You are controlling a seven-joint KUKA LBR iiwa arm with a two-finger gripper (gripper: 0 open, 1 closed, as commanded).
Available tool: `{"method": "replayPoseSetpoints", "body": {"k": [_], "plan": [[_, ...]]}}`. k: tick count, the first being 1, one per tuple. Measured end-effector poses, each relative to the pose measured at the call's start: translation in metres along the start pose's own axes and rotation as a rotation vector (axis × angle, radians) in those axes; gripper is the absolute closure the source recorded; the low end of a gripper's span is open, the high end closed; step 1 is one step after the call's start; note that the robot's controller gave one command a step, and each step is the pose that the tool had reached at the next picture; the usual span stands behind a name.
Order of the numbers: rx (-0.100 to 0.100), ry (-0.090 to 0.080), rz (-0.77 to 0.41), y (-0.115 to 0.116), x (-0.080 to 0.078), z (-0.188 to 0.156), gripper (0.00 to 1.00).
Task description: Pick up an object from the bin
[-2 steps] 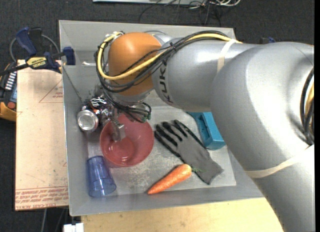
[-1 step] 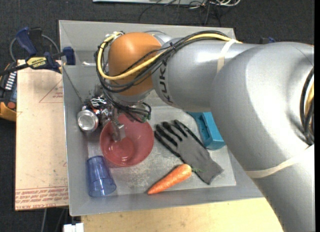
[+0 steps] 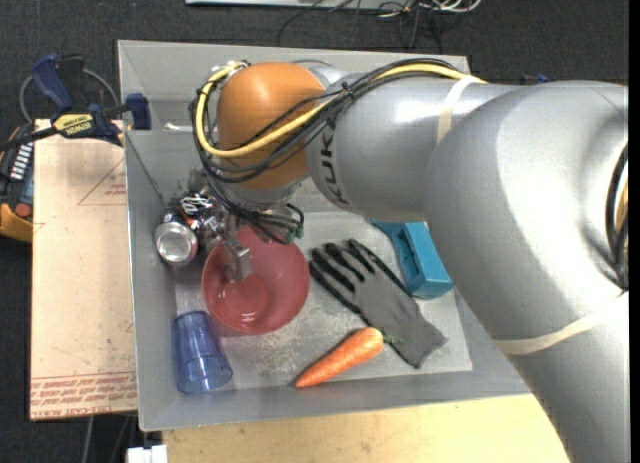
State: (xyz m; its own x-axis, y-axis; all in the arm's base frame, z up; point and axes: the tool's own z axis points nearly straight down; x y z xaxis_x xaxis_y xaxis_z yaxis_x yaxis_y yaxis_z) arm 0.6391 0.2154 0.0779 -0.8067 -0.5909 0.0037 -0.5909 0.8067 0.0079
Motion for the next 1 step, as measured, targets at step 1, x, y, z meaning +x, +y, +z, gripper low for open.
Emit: {"method": "replayPoseSetpoints", "body": {"k": [1], "plan": [[0.0, -0.002, 0.0, 0.0004, -0.0001, -0.0142, 1.0]]}}
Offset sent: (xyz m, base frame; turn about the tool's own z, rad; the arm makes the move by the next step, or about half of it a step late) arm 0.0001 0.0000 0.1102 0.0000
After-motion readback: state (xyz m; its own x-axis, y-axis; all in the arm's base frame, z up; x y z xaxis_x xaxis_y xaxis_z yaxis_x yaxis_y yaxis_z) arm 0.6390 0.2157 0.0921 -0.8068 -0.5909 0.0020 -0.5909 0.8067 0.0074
